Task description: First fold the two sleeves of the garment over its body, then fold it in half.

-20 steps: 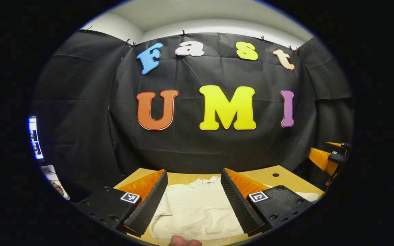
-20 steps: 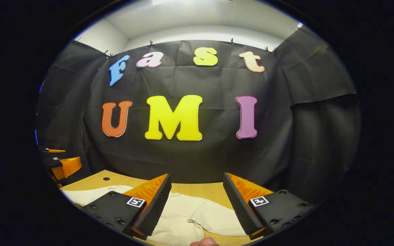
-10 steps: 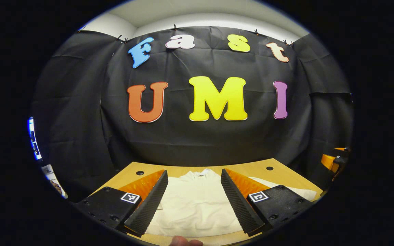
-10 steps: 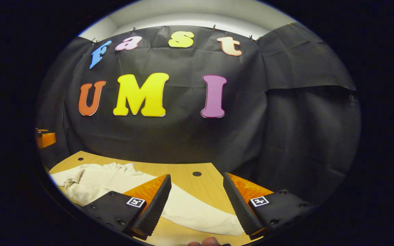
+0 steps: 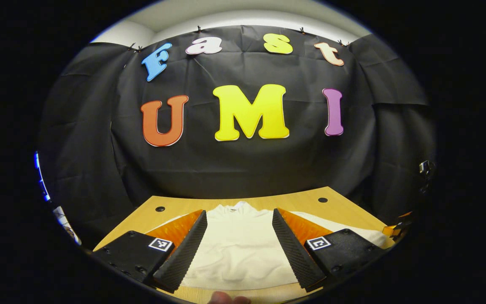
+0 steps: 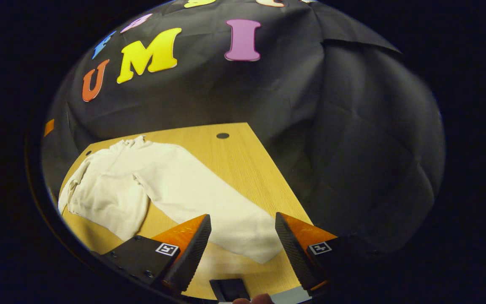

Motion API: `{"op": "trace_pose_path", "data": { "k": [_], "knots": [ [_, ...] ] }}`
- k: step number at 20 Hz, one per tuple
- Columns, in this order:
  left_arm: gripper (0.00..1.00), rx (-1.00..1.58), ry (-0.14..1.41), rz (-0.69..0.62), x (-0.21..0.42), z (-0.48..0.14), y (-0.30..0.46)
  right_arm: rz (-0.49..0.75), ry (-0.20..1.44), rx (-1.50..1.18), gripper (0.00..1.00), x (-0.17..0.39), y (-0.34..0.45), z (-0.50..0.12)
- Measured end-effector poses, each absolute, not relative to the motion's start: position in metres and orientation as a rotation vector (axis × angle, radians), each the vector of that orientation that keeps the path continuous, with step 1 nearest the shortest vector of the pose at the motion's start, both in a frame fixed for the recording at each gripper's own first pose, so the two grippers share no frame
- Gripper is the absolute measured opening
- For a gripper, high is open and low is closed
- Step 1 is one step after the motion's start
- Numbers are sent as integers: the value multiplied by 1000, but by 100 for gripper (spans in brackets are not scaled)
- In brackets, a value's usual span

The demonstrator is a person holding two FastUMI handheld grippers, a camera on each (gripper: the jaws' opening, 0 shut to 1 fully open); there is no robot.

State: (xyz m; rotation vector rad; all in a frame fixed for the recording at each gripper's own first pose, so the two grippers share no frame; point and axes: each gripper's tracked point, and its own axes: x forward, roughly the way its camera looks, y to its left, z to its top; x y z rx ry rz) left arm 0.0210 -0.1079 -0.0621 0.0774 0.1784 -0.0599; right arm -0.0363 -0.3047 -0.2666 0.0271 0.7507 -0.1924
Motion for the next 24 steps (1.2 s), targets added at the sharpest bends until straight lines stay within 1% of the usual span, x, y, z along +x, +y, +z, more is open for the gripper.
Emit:
{"op": "trace_pose_path", "data": {
  "k": [5,7,8,14,15,17,18,19,20,21,22,23,24],
  "knots": [
    [99,81,216,-16,18,-72,-120,-187,922,31,95,-46,-335,-319],
    [99,90,217,-14,15,-74,-126,-177,964,27,94,-45,-337,-331],
    [99,101,222,-13,14,-75,-127,-177,986,33,95,-47,-339,-337],
    [99,112,227,-29,21,-75,-134,-213,1069,127,95,-51,-339,-355],
    [99,114,226,-35,22,-74,-135,-206,1078,122,92,-52,-337,-356],
    [99,116,232,-41,24,-77,-133,-184,1072,120,92,-48,-332,-355],
    [99,115,236,-43,25,-78,-133,-172,1070,120,74,-47,-327,-354],
    [99,116,239,-46,26,-78,-132,-161,1074,118,64,-45,-323,-354],
    [99,116,235,-47,26,-77,-131,-153,1073,124,45,-47,-321,-353],
    [99,118,231,-48,27,-75,-130,-150,1077,137,38,-46,-319,-352],
    [99,118,227,-47,27,-74,-128,-159,1086,150,24,-46,-319,-353],
    [99,114,227,-45,26,-74,-123,-172,1090,171,15,-43,-320,-350],
    [99,109,226,-41,26,-73,-120,-185,1097,194,9,-47,-320,-358]
  ]
}}
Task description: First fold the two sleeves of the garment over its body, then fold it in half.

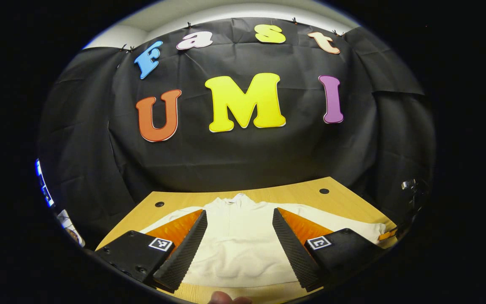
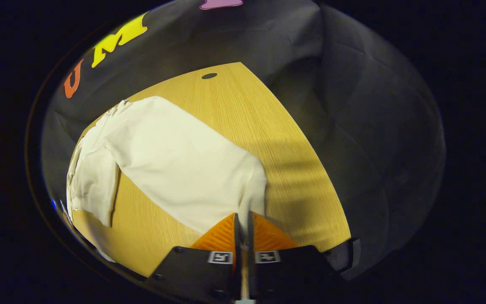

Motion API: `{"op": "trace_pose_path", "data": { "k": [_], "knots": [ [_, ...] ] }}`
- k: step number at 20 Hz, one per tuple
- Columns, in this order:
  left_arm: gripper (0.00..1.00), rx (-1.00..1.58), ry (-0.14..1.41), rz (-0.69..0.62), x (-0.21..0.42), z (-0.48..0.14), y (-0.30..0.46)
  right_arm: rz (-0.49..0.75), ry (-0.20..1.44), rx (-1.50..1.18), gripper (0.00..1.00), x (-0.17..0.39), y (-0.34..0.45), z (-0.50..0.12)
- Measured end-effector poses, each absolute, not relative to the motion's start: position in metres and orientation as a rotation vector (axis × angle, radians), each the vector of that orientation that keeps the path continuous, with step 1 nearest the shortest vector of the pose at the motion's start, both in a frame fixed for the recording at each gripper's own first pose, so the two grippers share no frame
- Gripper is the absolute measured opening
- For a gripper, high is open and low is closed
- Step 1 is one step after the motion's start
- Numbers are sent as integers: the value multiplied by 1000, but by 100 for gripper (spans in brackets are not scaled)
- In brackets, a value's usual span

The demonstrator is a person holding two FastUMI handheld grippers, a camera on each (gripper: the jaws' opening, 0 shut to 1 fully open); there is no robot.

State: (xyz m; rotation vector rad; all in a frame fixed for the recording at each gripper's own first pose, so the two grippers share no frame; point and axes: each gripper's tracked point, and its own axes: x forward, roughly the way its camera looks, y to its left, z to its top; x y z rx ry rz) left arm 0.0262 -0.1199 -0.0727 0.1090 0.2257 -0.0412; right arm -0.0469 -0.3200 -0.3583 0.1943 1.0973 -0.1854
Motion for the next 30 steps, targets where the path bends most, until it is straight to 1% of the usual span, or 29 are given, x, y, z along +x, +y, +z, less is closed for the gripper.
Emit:
{"op": "trace_pose_path", "data": {
  "k": [1,2,5,6,9,17,21,25,27,30],
  "knots": [
    [99,104,225,-37,26,-72,-116,-203,1097,215,3,-45,-320,-351],
    [100,101,225,-33,25,-71,-113,-217,1088,229,1,-43,-322,-346],
    [99,98,218,-22,24,-70,-101,-222,1022,214,0,-36,-322,-316],
    [99,93,218,-22,24,-70,-99,-221,1000,213,3,-32,-316,-303],
    [99,64,223,-20,24,-71,-90,-202,937,224,3,-12,-303,-263],
    [99,23,203,26,27,-68,-35,-77,760,156,3,80,-223,-154],
    [100,5,192,68,23,-66,5,26,665,62,2,134,-156,-99],
    [100,-27,174,116,19,-59,52,147,587,-43,2,183,-62,-63],
    [100,-31,167,152,16,-59,78,219,571,-108,2,199,-6,-61],
    [100,-20,168,209,5,-63,116,344,589,-148,3,214,87,-84]
  ]
}}
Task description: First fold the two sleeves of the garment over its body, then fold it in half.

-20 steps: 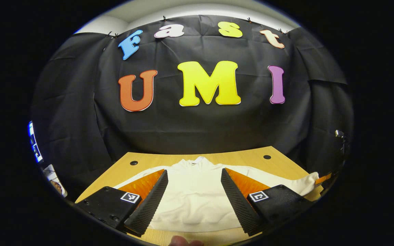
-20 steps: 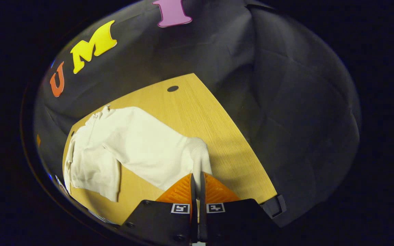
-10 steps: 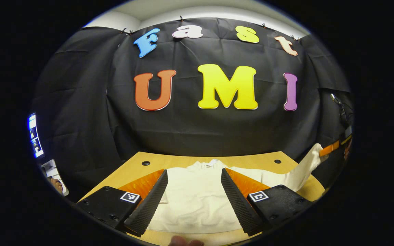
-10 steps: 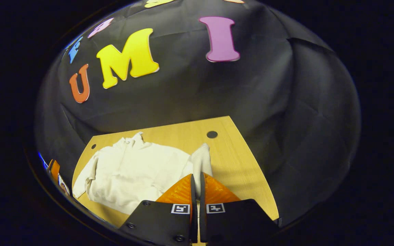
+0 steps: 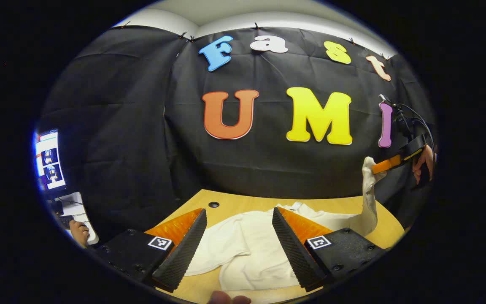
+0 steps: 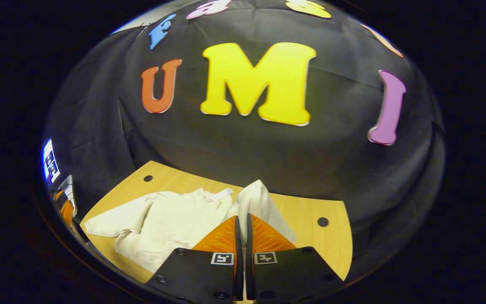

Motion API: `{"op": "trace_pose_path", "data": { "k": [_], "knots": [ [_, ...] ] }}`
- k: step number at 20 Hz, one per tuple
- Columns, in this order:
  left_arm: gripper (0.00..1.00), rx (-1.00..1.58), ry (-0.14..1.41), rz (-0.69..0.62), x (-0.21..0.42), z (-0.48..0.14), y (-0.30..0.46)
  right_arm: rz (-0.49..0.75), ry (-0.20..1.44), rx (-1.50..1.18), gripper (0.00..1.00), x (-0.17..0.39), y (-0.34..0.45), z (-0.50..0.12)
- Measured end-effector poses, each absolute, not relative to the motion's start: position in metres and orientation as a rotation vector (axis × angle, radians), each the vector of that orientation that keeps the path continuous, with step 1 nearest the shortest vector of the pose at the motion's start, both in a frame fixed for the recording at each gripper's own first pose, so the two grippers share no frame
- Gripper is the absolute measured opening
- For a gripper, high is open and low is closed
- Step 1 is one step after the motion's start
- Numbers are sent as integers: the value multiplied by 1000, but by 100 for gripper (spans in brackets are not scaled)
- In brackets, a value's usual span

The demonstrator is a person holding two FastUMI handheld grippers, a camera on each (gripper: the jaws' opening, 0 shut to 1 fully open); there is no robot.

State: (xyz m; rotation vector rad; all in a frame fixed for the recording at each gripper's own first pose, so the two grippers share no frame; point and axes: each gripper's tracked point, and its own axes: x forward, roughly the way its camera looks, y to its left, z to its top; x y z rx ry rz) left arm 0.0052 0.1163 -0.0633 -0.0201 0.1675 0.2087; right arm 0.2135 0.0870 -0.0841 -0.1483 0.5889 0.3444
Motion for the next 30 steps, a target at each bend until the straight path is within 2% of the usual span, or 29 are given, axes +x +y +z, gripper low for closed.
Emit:
{"op": "trace_pose_path", "data": {
  "k": [6,13,16,17,20,21,22,23,24,25,26,27,30],
  "knots": [
    [100,32,191,276,-19,-75,176,538,646,-225,2,227,244,-180],
    [99,48,230,305,-34,-92,202,620,755,-362,3,238,338,-295],
    [99,26,262,329,-39,-102,212,644,790,-388,6,232,360,-320],
    [100,17,270,333,-41,-106,214,638,789,-390,4,235,364,-323],
    [100,16,285,344,-45,-110,221,650,795,-333,12,234,380,-325],
    [100,17,289,345,-46,-111,223,652,801,-328,11,234,382,-326],
    [100,16,291,347,-47,-113,225,667,807,-317,18,230,384,-326],
    [100,15,290,348,-48,-112,225,685,809,-304,21,225,388,-322],
    [99,14,288,348,-48,-113,227,702,802,-302,38,222,392,-319],
    [100,15,287,348,-49,-114,227,714,791,-299,50,218,396,-312],
    [99,16,288,346,-48,-115,226,722,778,-306,68,215,396,-307],
    [99,21,288,343,-50,-117,225,726,760,-313,76,214,394,-299],
    [100,37,289,342,-51,-122,226,735,715,-290,76,197,388,-270]
  ]
}}
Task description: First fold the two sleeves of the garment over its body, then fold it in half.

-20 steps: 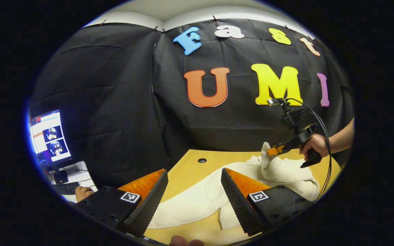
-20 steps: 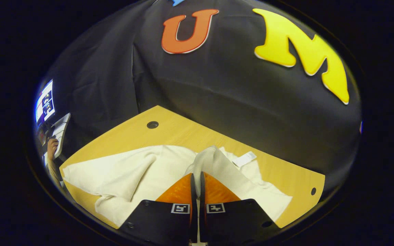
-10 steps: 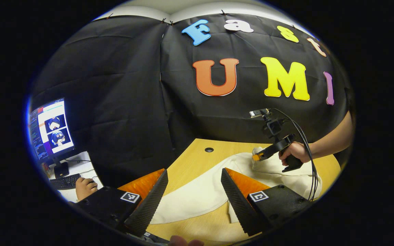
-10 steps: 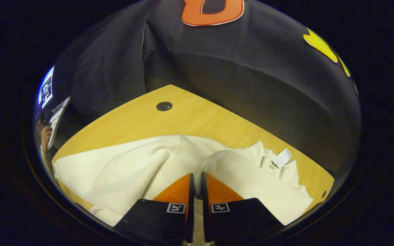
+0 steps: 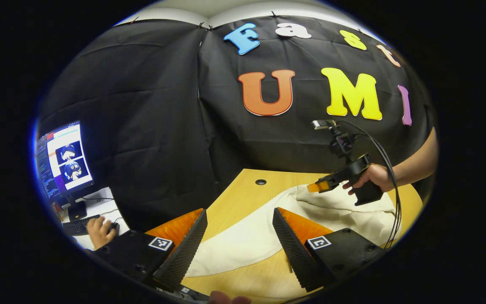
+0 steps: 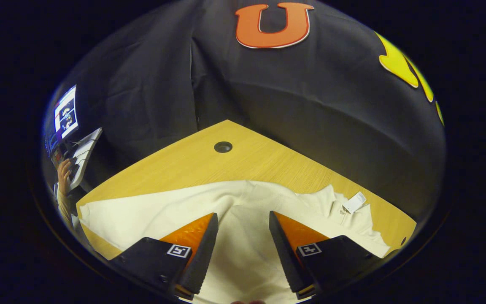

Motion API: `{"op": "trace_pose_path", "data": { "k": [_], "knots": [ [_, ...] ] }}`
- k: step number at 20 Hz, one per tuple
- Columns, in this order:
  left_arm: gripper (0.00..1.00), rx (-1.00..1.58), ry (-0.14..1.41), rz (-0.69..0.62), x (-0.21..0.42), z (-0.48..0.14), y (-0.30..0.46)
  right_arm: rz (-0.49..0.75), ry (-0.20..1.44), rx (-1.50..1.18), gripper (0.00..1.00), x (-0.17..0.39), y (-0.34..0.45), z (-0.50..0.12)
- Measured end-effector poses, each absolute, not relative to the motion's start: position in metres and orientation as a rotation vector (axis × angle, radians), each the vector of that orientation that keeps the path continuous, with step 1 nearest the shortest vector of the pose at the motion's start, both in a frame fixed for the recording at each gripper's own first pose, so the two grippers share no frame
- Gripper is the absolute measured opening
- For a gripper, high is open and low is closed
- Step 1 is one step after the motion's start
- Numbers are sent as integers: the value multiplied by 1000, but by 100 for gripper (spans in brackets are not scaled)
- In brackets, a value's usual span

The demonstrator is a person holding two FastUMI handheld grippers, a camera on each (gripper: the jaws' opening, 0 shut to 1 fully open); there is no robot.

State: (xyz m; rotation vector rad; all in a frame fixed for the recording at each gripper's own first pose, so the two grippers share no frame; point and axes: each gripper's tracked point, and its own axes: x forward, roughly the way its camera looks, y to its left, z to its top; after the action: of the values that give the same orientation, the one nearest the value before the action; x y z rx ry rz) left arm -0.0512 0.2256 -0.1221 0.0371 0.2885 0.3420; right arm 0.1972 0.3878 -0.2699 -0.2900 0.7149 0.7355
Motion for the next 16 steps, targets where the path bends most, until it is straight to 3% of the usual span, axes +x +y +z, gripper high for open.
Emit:
{"op": "trace_pose_path", "data": {
  "k": [8,16],
  "knots": [
    [100,112,349,401,-75,-163,256,768,609,-240,80,115,325,-185],
    [100,195,600,361,-113,-255,312,782,636,-241,80,44,256,-173]
  ]
}}
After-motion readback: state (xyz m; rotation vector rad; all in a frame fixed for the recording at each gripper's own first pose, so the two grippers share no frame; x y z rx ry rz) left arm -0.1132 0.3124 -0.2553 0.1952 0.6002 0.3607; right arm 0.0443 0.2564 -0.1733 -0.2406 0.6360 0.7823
